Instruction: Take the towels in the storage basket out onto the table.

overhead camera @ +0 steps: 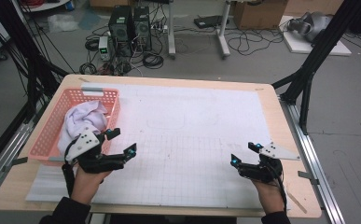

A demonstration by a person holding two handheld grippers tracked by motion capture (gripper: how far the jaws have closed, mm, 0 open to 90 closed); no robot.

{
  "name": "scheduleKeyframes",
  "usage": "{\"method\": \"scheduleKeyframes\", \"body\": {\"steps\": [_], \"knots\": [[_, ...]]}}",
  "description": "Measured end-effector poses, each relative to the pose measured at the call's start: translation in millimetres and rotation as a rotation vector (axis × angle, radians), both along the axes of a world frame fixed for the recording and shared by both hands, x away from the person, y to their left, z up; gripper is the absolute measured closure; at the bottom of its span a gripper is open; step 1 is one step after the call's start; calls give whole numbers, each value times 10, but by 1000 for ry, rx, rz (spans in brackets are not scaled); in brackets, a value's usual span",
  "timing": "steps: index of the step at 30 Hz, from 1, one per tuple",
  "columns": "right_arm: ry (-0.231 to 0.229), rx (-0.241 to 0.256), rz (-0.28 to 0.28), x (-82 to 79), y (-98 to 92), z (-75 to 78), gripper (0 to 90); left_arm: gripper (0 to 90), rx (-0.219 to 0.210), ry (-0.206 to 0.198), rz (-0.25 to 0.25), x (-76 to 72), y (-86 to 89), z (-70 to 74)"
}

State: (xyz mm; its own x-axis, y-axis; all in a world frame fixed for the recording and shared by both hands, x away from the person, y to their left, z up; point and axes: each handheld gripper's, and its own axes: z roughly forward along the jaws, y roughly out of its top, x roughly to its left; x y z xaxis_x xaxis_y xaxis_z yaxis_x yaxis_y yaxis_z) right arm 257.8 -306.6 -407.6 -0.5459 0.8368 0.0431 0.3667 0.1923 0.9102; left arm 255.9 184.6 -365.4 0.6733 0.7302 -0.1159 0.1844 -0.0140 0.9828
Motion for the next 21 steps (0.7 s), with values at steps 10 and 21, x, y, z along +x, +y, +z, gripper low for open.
{"method": "scheduleKeyframes", "body": {"steps": [10,21], "knots": [[0,3,-6,-8,-7,7,158,169,30,11,118,293,472,338],[-1,-2,-8,-5,-7,6,158,170,129,149,263,584,1065,315]]}}
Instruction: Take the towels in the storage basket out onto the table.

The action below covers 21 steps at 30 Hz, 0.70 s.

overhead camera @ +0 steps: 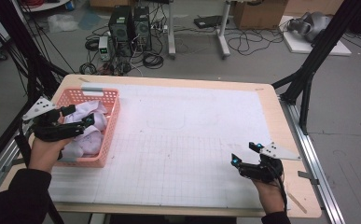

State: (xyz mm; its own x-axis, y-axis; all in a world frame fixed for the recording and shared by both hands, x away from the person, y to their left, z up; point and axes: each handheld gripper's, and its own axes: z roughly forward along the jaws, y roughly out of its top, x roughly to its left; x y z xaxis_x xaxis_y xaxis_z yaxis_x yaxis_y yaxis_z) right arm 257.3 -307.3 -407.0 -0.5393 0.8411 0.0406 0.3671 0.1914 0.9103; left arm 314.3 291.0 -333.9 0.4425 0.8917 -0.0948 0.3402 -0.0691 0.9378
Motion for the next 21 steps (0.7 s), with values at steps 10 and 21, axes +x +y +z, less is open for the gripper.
{"method": "scheduleKeyframes", "body": {"steps": [10,21], "knots": [[2,-2,-4,-3,3,2,158,172,133,226,112,325,89,-201],[1,-3,-6,-4,-10,-1,158,197,196,403,167,507,103,-412]]}}
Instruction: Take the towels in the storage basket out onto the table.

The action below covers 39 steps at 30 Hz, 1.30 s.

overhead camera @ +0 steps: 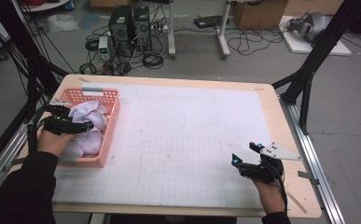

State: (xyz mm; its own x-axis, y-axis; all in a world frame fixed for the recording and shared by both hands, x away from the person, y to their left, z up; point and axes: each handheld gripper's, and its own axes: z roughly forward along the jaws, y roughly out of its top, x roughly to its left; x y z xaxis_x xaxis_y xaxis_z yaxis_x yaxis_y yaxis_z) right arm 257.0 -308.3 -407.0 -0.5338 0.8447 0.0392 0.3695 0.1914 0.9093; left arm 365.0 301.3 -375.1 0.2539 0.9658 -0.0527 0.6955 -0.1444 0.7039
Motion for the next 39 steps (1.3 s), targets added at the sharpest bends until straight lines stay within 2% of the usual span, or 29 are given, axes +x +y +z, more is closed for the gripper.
{"method": "scheduleKeyframes", "body": {"steps": [2,3,4,6,8,11,12,13,14,15,17,18,20,21,22,24,25,26,30,31,32,34,38,39], "knots": [[-2,-1,3,1,4,1,158,195,5,40,2,39,1,-22],[-3,-1,3,-1,5,2,158,191,16,76,9,82,-3,-51],[-3,-1,3,-1,5,2,158,183,16,76,9,82,-3,-51],[1,2,-1,-6,5,4,158,165,39,121,7,126,-10,-81],[1,1,1,-4,4,1,158,148,43,157,1,168,-21,-121],[-1,1,8,-4,2,1,158,130,63,178,10,215,-29,-182],[0,1,9,-7,2,2,158,118,83,184,9,231,-43,-207],[0,1,9,-7,0,0,158,95,138,194,-8,260,-97,-268],[-1,0,9,-4,-1,-1,158,67,138,194,-8,260,-97,-268],[1,-1,6,-4,-3,-3,158,29,178,205,-15,271,-139,-313],[2,-1,6,-5,-8,-4,158,17,280,217,-25,289,-227,-399],[5,2,4,-7,-12,-3,158,23,328,207,-4,300,-282,-426],[4,5,-1,-8,-20,-1,158,80,329,199,8,300,-285,-416],[4,5,-1,-8,-20,-1,158,80,324,190,22,293,-274,-400],[2,5,1,-7,-25,-1,158,194,314,181,34,283,-246,-379],[1,1,-1,-5,-31,-3,159,296,284,172,46,258,-174,-331],[1,1,-1,-5,-31,-3,159,296,265,165,50,248,-144,-316],[7,3,-3,-8,-27,-3,159,368,253,159,54,242,-128,-306],[5,3,-8,-14,-31,4,159,499,257,132,39,225,-136,-284],[5,3,-8,-14,-31,4,159,499,246,127,41,219,-126,-273],[0,0,-12,-11,-45,3,159,543,230,118,46,212,-113,-263],[3,3,-13,-12,-51,2,159,558,188,92,52,195,-75,-230],[0,8,-24,-11,-74,3,160,575,76,30,77,145,24,-143],[1,11,-26,-16,-80,7,160,578,34,-2,88,108,72,-90]]}}
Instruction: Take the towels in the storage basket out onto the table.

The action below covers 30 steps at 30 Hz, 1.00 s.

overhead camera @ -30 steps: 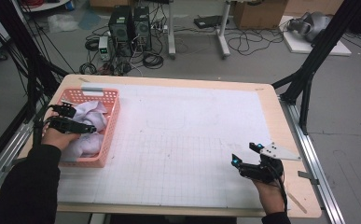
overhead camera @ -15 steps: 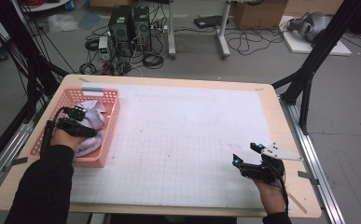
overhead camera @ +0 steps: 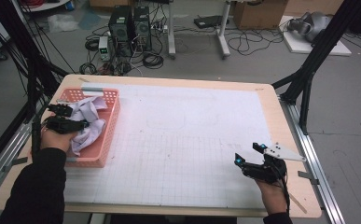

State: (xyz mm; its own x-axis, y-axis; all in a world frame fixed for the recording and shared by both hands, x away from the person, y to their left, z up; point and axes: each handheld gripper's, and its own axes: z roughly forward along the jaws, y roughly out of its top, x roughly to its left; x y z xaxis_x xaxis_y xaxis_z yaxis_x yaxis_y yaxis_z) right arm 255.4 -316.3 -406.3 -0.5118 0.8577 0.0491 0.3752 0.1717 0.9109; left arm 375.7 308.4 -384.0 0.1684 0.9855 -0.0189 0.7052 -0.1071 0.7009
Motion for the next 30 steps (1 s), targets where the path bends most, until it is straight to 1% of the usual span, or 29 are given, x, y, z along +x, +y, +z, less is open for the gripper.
{"method": "scheduleKeyframes", "body": {"steps": [1,2,4,8,10,13,15,16,17,20,23,24,26,27,28,30], "knots": [[1,1,-3,-2,-2,2,160,579,0,0,0,0,0,0],[1,3,-5,-3,-2,2,160,580,-22,-26,10,-20,23,22],[2,5,-5,-3,-2,3,160,580,-51,-54,16,-62,76,70],[-1,7,-4,-3,-1,3,160,580,-89,-131,25,-145,168,153],[1,7,-5,-5,-1,4,160,580,-116,-174,33,-185,210,194],[6,12,-9,-9,1,4,160,580,-150,-244,33,-243,251,253],[3,10,-10,-5,-3,3,160,579,-162,-291,30,-276,261,293],[1,8,-9,-4,-4,2,160,580,-166,-327,29,-304,263,336],[2,8,-10,-3,-4,2,160,579,-166,-327,29,-304,263,336],[3,10,-11,-7,-1,3,160,579,-190,-375,23,-338,262,408],[1,10,-11,-6,-3,2,160,578,-202,-420,18,-368,248,483],[3,8,-11,-7,-5,2,160,578,-213,-442,9,-388,239,534],[2,8,-11,-5,-5,2,160,578,-216,-450,5,-398,234,560],[2,7,-11,-5,-6,2,160,578,-233,-459,-10,-409,223,610],[0,7,-10,-2,-8,1,160,578,-233,-459,-10,-409,223,610],[2,8,-10,-5,-6,2,160,577,-237,-475,-21,-427,207,661]]}}
